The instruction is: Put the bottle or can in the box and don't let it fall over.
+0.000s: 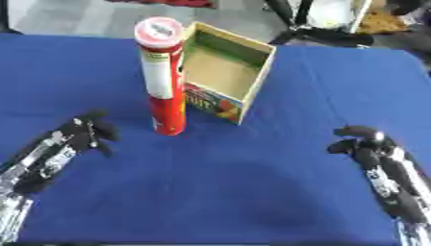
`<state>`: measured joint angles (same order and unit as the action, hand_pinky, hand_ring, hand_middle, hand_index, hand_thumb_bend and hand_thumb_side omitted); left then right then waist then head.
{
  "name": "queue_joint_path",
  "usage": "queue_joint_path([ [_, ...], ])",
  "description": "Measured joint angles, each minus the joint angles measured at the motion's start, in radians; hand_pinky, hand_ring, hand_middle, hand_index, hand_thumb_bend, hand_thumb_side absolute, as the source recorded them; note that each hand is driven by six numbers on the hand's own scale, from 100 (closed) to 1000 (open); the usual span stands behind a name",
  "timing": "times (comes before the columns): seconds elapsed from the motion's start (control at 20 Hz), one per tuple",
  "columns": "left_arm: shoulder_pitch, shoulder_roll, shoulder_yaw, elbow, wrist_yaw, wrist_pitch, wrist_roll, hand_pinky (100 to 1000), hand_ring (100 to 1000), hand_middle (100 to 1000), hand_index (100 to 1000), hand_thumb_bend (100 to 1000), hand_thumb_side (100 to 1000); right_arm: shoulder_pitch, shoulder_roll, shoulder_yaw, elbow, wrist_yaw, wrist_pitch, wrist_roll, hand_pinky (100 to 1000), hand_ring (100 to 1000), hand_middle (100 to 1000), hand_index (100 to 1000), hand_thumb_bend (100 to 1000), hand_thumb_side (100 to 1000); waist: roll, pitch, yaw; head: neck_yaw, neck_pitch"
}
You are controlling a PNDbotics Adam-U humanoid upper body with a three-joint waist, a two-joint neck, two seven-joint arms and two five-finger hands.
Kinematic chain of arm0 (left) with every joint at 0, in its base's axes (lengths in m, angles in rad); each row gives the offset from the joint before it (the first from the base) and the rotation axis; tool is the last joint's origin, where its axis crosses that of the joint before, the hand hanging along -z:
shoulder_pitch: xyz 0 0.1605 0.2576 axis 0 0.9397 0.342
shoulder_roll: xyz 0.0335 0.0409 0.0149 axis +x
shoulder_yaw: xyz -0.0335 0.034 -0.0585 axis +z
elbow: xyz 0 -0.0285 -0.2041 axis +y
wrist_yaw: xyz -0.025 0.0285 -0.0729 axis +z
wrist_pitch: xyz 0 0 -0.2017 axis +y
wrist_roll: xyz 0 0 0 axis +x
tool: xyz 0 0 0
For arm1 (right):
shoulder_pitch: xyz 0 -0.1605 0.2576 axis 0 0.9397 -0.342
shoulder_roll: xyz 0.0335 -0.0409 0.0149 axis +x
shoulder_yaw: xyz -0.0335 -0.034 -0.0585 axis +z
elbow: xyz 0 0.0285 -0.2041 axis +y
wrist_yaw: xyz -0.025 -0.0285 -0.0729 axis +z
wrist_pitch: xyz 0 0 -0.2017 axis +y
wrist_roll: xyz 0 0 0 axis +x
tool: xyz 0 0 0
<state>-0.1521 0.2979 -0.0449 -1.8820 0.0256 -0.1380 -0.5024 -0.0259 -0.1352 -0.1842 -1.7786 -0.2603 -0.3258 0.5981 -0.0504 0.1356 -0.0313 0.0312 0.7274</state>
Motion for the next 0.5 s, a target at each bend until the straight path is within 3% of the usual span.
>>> queue_joint_path([
  [0.25,-0.054,0.134,0.023,-0.077,0.049,-0.055,0.058,677,787,752,970,100,498,0.000,0.000,-0.001,0.000,0.000,0.000,0.000,726,668,748,817,100,501,0.004,-0.001,-0.004,-0.008,0.000],
  [0.5,-0.160,0.315,0.030,-0.097,0.110,-0.148,0.151,734,809,778,973,100,409,0.008,-0.001,-0.001,0.000,0.002,0.000,-0.001,726,668,748,817,100,498,0.009,-0.007,-0.020,-0.015,0.000],
])
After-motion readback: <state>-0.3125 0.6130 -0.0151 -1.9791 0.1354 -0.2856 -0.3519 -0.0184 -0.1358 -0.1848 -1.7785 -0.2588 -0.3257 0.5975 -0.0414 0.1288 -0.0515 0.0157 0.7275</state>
